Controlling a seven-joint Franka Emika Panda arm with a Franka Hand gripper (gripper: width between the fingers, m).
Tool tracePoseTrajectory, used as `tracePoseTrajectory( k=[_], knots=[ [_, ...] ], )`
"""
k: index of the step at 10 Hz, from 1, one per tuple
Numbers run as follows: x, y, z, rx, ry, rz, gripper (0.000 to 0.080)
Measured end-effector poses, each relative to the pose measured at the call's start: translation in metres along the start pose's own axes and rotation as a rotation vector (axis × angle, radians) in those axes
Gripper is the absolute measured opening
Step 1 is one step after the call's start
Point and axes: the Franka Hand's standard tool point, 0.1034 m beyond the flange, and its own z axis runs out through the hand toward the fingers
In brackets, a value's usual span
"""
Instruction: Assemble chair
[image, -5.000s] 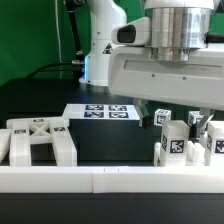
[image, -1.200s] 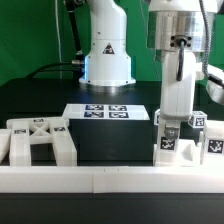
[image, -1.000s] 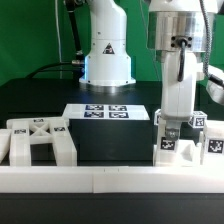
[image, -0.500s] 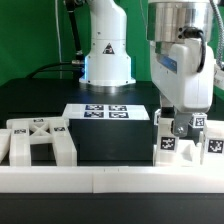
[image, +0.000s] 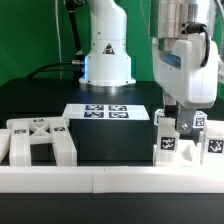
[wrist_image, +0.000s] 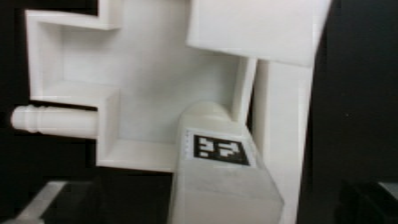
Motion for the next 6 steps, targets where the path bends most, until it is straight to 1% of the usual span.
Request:
tracePoseTrajectory(
  k=[1,2,3,4,5,6],
  knots=[
    [-0.001,0.002,0.000,-0.009,0.000,-0.032,0.0649],
    [-0.002,0.005,0.000,-0.028,-0.005,-0.094,0.0649],
    [-0.001,0.007,-0.002,-0.020,-0.008,-0.153,0.0649],
    [-0.001,0.012,-0.003,-0.025,-0.011,-0.199,0.0649],
    [-0.001,0.014,-0.002,-0.019,-0.010,-0.236,0.0649],
    [-0.003,0.013,-0.002,-0.001,-0.005,-0.242,0.0649]
  ],
)
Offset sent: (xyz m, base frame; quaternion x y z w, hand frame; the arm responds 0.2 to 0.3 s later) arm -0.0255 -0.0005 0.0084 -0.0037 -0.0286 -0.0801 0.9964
